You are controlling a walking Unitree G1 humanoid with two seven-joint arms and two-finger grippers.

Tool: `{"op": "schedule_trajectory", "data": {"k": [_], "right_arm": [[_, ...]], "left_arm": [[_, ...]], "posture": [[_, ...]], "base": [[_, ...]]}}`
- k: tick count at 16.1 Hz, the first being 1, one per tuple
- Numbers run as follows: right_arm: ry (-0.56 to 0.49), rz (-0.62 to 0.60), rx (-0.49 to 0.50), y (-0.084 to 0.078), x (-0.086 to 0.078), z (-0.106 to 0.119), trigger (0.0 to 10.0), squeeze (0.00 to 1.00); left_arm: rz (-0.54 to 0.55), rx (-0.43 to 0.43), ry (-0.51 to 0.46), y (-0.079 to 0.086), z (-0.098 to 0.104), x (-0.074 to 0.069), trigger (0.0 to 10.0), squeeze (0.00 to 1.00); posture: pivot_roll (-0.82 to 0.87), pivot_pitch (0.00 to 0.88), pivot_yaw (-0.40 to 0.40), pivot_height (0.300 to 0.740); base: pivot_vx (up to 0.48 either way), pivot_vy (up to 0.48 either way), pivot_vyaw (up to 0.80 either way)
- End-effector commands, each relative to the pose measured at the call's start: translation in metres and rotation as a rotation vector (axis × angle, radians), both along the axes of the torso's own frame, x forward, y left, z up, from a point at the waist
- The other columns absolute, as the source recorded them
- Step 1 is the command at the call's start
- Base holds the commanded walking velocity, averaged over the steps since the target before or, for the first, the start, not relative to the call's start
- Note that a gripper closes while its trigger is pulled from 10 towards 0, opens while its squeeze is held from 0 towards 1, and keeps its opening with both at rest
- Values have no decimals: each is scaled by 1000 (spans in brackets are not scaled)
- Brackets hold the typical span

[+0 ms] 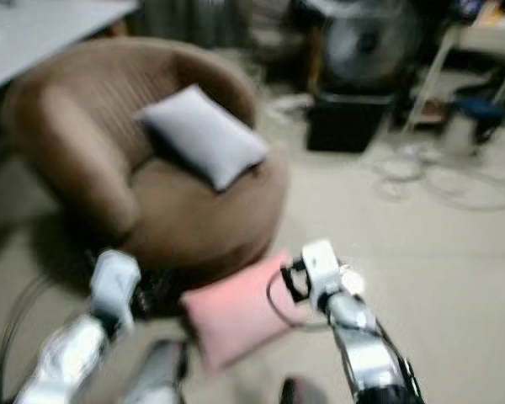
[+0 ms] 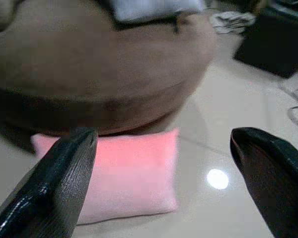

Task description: Move the pillow to the sofa from floor

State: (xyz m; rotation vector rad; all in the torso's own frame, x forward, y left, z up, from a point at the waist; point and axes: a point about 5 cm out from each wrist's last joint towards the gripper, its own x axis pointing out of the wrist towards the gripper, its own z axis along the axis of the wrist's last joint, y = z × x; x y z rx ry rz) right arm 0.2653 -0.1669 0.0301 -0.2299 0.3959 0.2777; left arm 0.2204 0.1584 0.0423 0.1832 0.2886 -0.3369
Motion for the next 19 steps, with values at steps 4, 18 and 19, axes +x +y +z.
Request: {"op": "schedule_trajectory", "data": {"k": [4, 18, 19], "right_arm": [[-1, 1, 9, 3, -1, 1, 10000, 0], [48, 23, -17, 2, -2, -9, 10000, 0], [57, 33, -24, 2, -1, -11, 10000, 0]], "left_arm": [[8, 20, -46, 4, 11, 9, 10000, 0], [27, -10, 26, 6, -3, 13, 10000, 0], [41, -15, 42, 8, -8, 13, 10000, 0]], "posture": [[103, 0, 7, 568], [102, 0, 7, 568], [104, 0, 2, 568]], "base": [[0, 0, 0], [219, 0, 0], [371, 0, 0]]}}
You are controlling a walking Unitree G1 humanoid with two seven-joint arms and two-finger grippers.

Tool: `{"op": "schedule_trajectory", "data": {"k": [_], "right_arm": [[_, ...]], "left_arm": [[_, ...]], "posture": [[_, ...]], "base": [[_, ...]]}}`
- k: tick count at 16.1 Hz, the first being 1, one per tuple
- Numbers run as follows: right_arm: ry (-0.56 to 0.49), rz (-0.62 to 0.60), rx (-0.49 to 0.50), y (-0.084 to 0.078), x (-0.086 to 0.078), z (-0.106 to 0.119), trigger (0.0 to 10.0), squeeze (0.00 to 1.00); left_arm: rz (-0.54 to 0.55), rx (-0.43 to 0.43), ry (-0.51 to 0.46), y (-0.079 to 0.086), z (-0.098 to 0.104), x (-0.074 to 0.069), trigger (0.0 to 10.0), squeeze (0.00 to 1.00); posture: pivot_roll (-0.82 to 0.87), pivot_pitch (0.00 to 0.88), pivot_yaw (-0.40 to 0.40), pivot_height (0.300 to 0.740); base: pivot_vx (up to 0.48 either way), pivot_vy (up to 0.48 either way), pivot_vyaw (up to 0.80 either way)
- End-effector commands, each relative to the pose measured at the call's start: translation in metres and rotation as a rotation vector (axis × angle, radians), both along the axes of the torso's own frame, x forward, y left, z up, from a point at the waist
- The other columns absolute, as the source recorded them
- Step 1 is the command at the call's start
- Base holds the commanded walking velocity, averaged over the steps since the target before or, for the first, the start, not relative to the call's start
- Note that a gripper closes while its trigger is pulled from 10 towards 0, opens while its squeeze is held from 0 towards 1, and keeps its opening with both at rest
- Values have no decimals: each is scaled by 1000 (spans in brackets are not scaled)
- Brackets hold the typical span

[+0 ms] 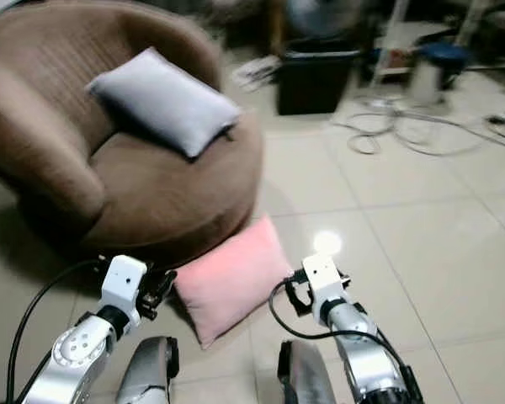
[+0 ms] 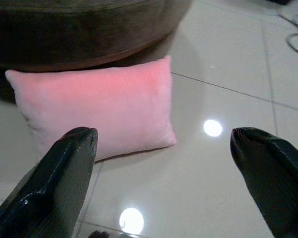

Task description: Move the pillow to the sofa from floor

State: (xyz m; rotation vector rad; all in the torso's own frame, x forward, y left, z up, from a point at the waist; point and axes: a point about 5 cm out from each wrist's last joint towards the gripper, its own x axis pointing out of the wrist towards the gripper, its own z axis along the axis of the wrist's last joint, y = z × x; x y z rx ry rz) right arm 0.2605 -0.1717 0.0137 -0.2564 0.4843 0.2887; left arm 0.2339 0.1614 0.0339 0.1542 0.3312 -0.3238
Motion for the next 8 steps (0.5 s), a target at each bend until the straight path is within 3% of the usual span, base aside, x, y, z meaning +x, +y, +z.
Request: {"op": "schedule_trajectory", "data": {"k": [1, 4, 6, 8], "right_arm": [[-15, 39, 7, 7, 3, 2, 10000, 0], [15, 111, 0, 12, 2, -3, 10000, 0], [31, 102, 18, 12, 3, -5, 10000, 0], [36, 121, 11, 12, 3, -6, 10000, 0]], "left_arm": [[38, 3, 17, 8, -5, -2, 10000, 0], [51, 13, 33, 9, -11, -9, 10000, 0], [51, 18, 38, 9, -12, -12, 10000, 0], [46, 27, 56, 8, -15, -16, 10000, 0]], "posture": [[106, 0, -3, 568], [135, 0, -48, 568], [143, 0, -55, 568], [152, 0, -61, 568]], "base": [[375, 0, 0], [371, 0, 583], [334, 0, 0], [0, 0, 0]]}}
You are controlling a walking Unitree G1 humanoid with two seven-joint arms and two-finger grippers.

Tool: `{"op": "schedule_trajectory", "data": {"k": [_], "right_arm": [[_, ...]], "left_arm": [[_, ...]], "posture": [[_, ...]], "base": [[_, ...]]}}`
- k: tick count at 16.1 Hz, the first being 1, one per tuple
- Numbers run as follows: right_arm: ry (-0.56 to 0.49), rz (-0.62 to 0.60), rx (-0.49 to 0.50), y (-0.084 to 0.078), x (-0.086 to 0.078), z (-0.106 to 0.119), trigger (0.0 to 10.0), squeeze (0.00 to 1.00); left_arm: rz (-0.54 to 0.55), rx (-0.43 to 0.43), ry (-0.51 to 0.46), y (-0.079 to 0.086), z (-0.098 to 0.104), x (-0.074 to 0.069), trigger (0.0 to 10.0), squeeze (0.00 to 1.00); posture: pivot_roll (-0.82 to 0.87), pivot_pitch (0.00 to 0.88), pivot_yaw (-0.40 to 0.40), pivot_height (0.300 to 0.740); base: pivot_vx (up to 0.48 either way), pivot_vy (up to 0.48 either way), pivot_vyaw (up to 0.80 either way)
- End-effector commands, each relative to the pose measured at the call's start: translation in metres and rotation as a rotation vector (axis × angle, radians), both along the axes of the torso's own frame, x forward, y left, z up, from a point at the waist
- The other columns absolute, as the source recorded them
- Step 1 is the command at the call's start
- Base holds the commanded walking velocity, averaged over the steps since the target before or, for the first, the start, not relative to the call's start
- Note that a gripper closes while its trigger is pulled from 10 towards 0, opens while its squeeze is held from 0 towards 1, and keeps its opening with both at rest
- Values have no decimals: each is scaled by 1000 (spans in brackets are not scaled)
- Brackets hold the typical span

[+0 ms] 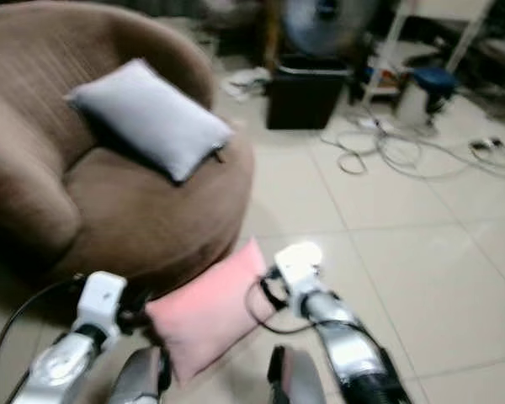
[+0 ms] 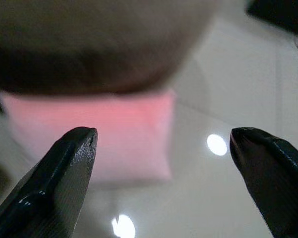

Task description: Move the pillow to the sofa from floor

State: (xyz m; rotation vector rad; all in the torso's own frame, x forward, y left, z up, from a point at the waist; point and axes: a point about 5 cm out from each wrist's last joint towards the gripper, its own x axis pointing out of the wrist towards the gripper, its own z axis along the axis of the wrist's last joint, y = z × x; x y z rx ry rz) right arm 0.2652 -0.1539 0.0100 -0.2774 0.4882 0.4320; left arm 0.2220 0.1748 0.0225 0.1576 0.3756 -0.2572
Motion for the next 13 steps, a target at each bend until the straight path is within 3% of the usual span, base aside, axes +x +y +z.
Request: {"op": "schedule_trajectory", "data": {"k": [1, 8, 13], "right_arm": [[13, -7, 3, -5, -2, -3, 10000, 0], [6, -36, 49, -5, -3, -4, 10000, 0], [0, -54, 64, -5, -5, -3, 10000, 0]], "left_arm": [[-21, 4, 23, -5, -5, -5, 10000, 0], [-75, 4, 41, -12, -7, -7, 10000, 0], [-78, -13, 48, -13, -9, -1, 10000, 0]], "posture": [[152, 0, -61, 568], [145, 0, -47, 568], [129, 0, -34, 527]], "base": [[0, 0, 0], [0, 0, 0], [0, 0, 0]]}}
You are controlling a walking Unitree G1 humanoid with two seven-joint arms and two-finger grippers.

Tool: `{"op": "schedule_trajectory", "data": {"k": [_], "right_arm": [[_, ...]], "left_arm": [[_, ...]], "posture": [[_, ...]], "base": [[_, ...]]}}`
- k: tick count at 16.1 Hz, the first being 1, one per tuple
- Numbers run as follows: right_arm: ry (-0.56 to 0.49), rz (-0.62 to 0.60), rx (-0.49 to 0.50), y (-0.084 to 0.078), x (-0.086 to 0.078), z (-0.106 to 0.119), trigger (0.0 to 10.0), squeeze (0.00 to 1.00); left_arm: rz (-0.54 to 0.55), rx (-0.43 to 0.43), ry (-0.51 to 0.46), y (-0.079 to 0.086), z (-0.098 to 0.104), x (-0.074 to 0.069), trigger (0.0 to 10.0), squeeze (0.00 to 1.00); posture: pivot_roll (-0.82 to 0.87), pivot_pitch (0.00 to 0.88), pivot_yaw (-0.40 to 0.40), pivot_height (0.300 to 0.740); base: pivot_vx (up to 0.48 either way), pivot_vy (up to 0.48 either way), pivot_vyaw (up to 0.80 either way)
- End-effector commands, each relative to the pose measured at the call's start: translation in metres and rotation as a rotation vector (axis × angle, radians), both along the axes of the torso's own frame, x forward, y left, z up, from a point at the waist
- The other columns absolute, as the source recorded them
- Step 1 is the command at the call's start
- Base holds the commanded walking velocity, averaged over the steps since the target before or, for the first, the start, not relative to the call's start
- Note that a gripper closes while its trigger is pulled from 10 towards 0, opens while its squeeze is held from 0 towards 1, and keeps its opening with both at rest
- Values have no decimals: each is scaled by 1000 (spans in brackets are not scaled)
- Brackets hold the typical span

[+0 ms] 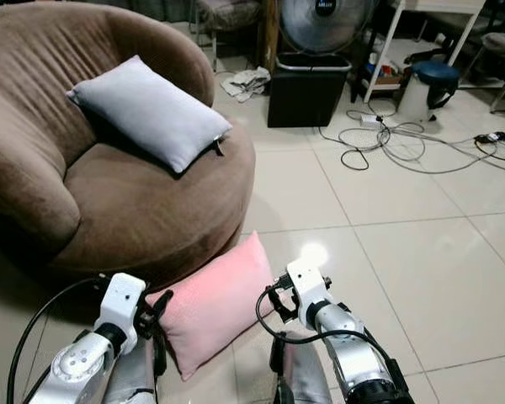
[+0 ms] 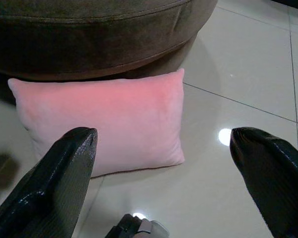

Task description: Move the pillow to the sofa from floor

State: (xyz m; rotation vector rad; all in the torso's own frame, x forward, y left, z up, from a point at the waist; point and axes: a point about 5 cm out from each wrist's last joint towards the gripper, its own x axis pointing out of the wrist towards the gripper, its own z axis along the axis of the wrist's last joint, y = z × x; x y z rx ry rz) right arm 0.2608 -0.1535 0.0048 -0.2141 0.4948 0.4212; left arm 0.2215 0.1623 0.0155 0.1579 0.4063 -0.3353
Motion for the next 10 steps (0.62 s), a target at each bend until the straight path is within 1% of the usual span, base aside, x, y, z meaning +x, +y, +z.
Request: {"op": "schedule_trajectory", "data": {"k": [1, 3, 6, 10], "right_arm": [[-16, -29, 8, -7, 0, 2, 10000, 0], [-17, -31, 5, -8, -1, 2, 10000, 0], [-18, -33, 2, -8, -1, 2, 10000, 0], [-17, -44, 2, -9, 0, 2, 10000, 0]], "left_arm": [[-2, -3, 11, 0, -3, 0, 10000, 0], [0, -7, 4, -1, 0, 3, 10000, 0], [0, -10, -1, -1, 0, 5, 10000, 0], [8, -9, -8, 0, 1, 7, 10000, 0]], "posture": [[126, 0, -33, 518], [127, 0, -34, 495], [129, 0, -34, 467], [131, 0, -33, 462]], "base": [[0, 0, 0], [0, 0, 0], [0, 0, 0], [0, 0, 0]]}}
